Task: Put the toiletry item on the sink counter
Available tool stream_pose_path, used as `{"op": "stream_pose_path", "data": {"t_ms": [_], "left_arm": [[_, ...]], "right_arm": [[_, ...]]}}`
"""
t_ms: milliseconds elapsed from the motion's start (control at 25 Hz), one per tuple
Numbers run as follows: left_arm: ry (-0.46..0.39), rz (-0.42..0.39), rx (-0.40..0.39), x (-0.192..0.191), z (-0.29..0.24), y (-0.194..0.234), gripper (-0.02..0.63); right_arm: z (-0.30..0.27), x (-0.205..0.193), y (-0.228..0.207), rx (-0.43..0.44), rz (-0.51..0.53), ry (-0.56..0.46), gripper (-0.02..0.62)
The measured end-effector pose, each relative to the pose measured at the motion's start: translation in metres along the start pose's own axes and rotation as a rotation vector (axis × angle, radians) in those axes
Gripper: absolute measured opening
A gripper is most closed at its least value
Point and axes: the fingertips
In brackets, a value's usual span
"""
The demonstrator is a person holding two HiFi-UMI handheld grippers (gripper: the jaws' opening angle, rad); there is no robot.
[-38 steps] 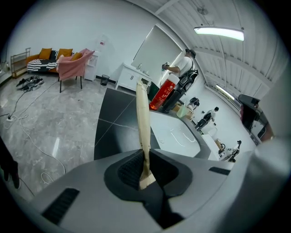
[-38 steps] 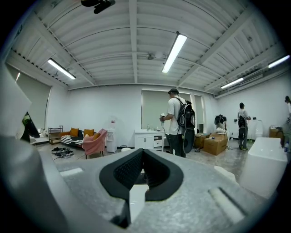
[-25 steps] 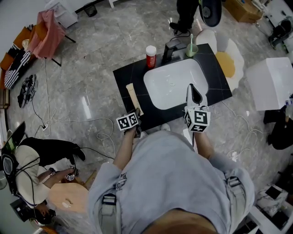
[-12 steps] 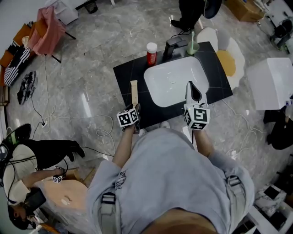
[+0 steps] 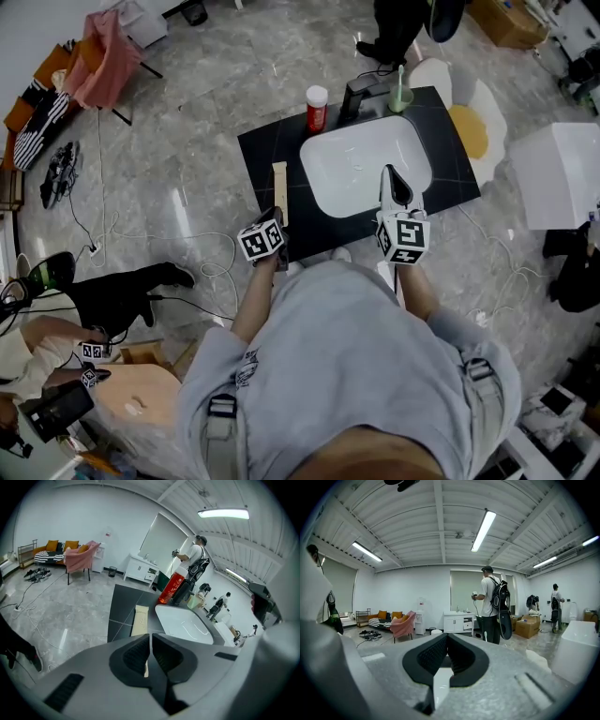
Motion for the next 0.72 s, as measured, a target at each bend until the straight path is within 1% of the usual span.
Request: {"op": "stream_pose_path", "data": {"t_ms": [280, 520, 720], "left_arm": [[-0.075, -0.024, 0.037, 0.02, 0.024, 0.003, 0.008], [-0.143, -0.12, 0.074, 0.043, 0.046, 0.001, 0.006], [-0.195, -0.168, 0.079, 0.06, 0.059, -0.004, 0.006]], "right_arm": [[0.001, -0.002, 0.008, 0.018, -0.004, 0.005, 0.005], [0.001, 0.0, 0.014, 0.034, -0.009, -0.004, 0.005], [-0.002, 0.0, 0.019, 0.048, -0.007, 0.001, 0.005]]}}
Point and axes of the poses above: the fingertips, and each gripper's own axes: z backward along the fingers, y to its left, x out of its top, and after that the axes turned 10 degrees about -z, right-handed
